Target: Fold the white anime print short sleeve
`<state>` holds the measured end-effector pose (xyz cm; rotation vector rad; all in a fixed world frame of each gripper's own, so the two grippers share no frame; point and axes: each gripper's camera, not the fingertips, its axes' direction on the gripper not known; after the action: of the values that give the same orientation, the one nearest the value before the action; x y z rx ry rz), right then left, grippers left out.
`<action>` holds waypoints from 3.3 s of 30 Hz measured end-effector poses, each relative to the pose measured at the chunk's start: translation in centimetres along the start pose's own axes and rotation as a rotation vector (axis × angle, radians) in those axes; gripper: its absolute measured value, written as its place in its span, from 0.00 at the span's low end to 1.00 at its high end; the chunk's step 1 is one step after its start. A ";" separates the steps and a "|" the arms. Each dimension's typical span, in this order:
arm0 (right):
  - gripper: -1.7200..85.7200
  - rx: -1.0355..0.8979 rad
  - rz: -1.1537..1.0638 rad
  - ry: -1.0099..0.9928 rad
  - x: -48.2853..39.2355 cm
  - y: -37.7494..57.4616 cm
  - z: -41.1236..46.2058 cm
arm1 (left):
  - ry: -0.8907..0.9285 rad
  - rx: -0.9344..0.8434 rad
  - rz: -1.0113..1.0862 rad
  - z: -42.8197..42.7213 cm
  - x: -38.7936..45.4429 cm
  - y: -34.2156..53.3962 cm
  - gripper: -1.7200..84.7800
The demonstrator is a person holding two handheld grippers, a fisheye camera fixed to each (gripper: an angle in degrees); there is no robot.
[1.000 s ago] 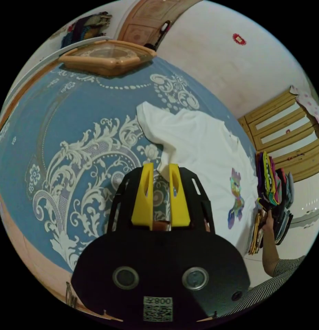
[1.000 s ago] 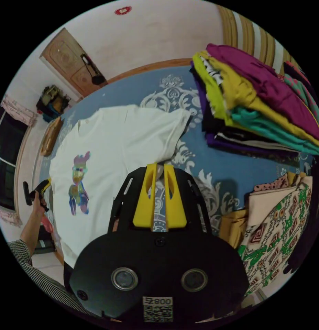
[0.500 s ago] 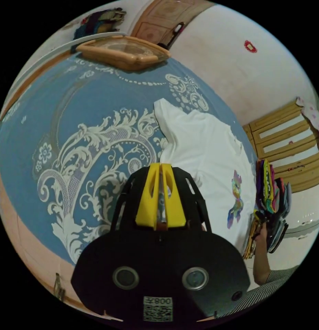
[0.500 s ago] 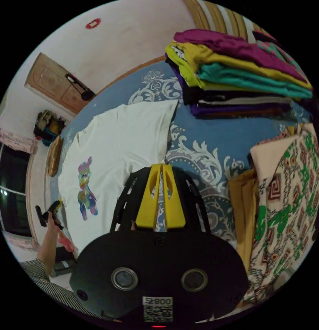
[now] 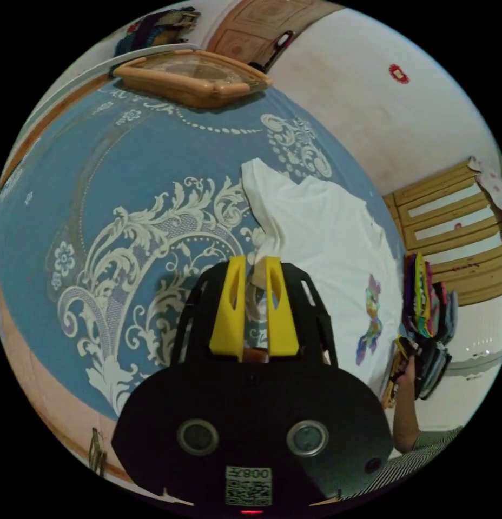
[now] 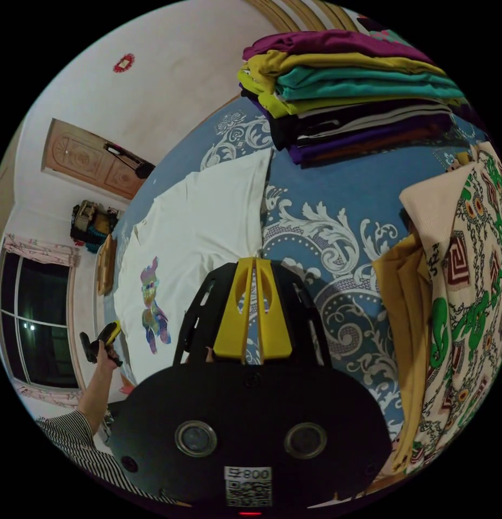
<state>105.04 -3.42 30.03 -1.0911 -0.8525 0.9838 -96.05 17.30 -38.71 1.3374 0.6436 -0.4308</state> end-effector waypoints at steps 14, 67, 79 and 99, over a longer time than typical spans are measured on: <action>0.02 0.004 -0.016 0.001 3.7 1.8 -0.6 | 0.039 0.031 0.022 11.5 3.3 6.2 0.04; 0.06 0.143 -0.169 0.142 -0.2 7.5 3.8 | 0.004 -0.224 1.345 88.6 83.2 42.9 0.11; 0.03 0.193 -0.221 0.056 -5.0 7.7 5.5 | 0.418 -0.220 0.975 90.1 77.2 33.6 0.04; 0.03 0.004 -0.627 0.043 -22.8 9.4 18.9 | 0.578 -0.242 0.435 86.6 50.4 16.7 0.05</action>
<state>78.03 -17.45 23.87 -0.7595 -1.0674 0.4342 -31.77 -60.50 -50.25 1.3227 0.8180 0.3924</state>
